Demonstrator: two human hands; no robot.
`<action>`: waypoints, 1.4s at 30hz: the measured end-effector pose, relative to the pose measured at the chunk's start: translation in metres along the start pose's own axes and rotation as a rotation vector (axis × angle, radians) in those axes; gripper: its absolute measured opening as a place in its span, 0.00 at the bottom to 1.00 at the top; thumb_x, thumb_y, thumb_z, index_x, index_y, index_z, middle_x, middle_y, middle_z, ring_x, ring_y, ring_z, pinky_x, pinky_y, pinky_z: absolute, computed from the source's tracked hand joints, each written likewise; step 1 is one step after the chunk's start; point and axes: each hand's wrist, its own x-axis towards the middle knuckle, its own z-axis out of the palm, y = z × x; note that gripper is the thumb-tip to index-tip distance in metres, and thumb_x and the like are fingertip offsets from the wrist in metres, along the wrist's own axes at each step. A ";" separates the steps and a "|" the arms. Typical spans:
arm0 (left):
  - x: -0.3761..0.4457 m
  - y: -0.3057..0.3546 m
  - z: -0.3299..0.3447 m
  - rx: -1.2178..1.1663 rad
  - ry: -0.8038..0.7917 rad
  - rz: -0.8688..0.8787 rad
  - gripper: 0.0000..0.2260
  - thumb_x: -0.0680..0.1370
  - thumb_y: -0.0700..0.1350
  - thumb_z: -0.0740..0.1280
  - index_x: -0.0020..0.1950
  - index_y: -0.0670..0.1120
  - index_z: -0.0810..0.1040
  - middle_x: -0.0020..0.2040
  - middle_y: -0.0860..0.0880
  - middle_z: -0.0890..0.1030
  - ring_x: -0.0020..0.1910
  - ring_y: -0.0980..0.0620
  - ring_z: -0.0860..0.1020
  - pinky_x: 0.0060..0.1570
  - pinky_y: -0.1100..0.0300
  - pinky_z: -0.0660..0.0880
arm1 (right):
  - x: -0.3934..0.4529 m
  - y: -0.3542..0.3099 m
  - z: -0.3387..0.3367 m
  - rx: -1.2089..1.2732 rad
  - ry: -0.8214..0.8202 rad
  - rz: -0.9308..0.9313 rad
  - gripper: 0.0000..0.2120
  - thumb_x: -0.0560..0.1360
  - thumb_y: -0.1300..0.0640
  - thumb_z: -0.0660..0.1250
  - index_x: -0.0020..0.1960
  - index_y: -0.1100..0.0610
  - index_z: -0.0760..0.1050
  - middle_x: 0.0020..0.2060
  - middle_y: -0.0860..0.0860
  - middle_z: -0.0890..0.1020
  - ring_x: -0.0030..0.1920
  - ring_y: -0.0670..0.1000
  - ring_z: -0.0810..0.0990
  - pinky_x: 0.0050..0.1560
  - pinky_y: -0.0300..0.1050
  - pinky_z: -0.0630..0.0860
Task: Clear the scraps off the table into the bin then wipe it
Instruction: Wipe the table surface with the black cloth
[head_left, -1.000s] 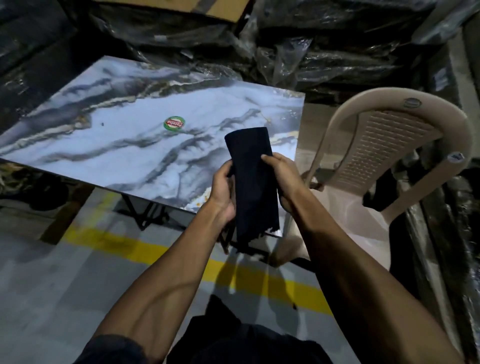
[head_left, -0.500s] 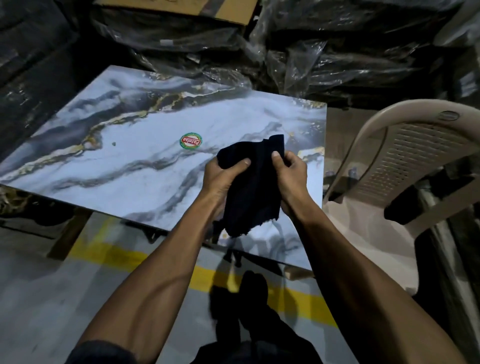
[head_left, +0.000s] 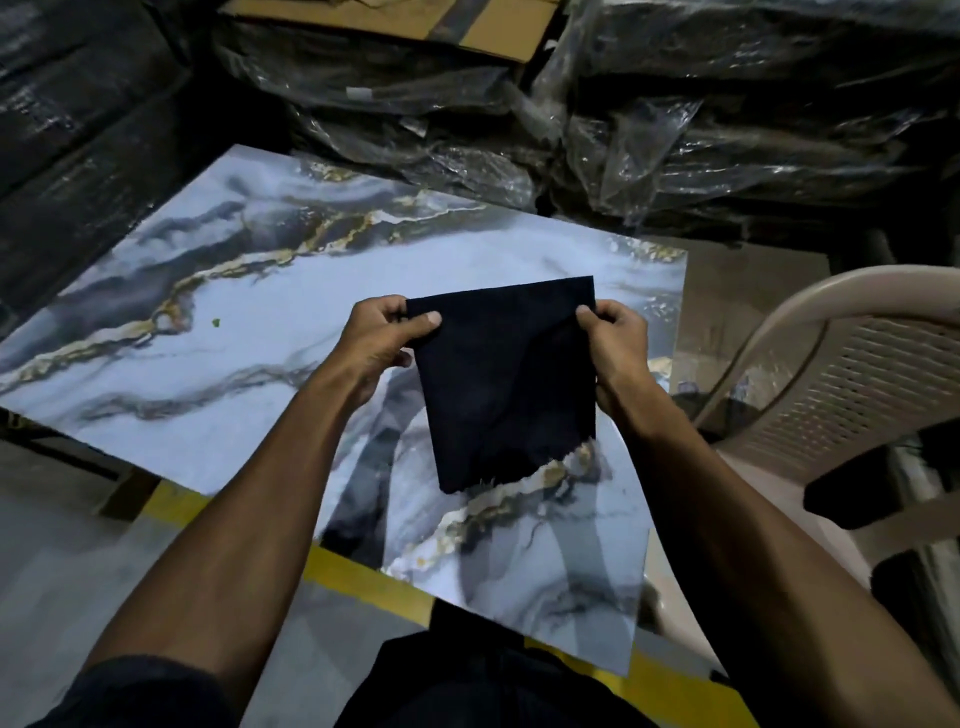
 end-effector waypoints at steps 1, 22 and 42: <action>0.007 -0.001 0.001 0.010 -0.006 -0.017 0.06 0.74 0.42 0.72 0.45 0.42 0.76 0.37 0.48 0.78 0.33 0.54 0.75 0.29 0.63 0.66 | 0.008 0.002 -0.002 -0.037 -0.011 0.017 0.08 0.76 0.59 0.66 0.38 0.55 0.78 0.37 0.54 0.82 0.40 0.54 0.81 0.48 0.57 0.80; 0.072 -0.108 0.025 1.160 0.151 0.312 0.24 0.80 0.54 0.52 0.71 0.43 0.70 0.72 0.41 0.69 0.73 0.40 0.64 0.72 0.47 0.61 | 0.018 0.092 0.060 -1.263 -0.375 -0.394 0.35 0.75 0.28 0.45 0.78 0.39 0.43 0.79 0.51 0.39 0.78 0.62 0.37 0.71 0.70 0.33; 0.079 -0.131 0.028 1.308 0.204 0.242 0.24 0.82 0.56 0.48 0.76 0.50 0.63 0.78 0.46 0.60 0.77 0.44 0.56 0.75 0.46 0.53 | 0.066 0.098 0.078 -1.346 -0.328 -0.493 0.33 0.77 0.39 0.42 0.80 0.50 0.52 0.80 0.55 0.50 0.79 0.62 0.46 0.76 0.61 0.42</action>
